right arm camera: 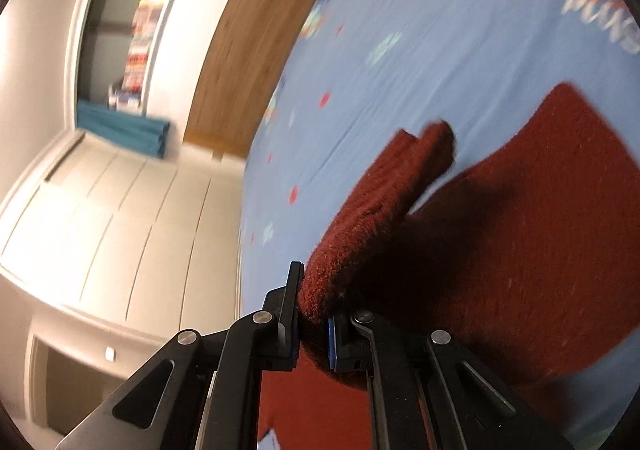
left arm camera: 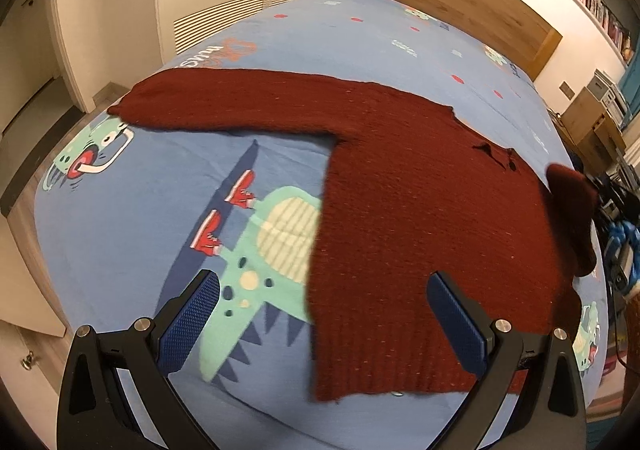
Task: Fold small clothes
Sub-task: 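Carry the held sleeve across the sweater body toward the other sleeve, then open the right gripper to release the sleeve onto the body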
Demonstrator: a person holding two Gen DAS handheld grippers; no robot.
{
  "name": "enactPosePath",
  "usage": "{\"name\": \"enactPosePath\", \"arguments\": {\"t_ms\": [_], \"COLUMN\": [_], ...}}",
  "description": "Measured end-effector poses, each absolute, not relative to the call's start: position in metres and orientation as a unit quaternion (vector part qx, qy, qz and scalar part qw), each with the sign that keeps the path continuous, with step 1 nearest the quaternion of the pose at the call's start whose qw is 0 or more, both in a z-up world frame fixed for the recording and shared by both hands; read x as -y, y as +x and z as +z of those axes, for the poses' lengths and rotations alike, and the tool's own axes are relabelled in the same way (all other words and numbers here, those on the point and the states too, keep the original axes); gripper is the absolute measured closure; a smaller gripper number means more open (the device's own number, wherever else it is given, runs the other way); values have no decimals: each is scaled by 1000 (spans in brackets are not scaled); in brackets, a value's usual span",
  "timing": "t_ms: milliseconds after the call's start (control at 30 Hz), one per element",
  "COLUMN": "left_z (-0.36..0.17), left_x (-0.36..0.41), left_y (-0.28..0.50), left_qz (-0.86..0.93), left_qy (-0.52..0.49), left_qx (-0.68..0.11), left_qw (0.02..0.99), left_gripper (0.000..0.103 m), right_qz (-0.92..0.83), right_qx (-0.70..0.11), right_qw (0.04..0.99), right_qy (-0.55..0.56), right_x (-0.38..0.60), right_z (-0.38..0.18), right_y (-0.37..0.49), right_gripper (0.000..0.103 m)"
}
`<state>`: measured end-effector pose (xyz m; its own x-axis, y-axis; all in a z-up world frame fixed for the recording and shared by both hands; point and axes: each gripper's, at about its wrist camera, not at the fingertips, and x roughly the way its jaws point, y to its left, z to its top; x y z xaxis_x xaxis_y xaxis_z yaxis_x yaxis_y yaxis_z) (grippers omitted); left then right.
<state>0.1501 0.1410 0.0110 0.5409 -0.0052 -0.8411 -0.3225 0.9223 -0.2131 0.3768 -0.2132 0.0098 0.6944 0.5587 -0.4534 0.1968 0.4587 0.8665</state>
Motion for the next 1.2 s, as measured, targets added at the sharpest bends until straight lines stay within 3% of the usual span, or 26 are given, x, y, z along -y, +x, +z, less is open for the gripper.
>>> {"name": "enactPosePath", "arguments": {"t_ms": [433,967,1200], "left_z": [0,-13,-16], "left_x": [-187,-186,-187], "left_y": [129,130,129], "left_qz": [128,120,119], "left_qy": [-198,-198,-199], "left_qx": [-465,-470,-471], "left_qw": [853,852,851], "left_gripper": [1,1,1], "right_qz": [198,239,227], "right_qx": [-455,-531,-551], "right_qw": [778,786,791], "right_qy": [386,211,140], "right_x": [47,-74,-94], "right_z": [1,-34,-53], "right_y": [406,392,397], "right_gripper": [93,90,82]}}
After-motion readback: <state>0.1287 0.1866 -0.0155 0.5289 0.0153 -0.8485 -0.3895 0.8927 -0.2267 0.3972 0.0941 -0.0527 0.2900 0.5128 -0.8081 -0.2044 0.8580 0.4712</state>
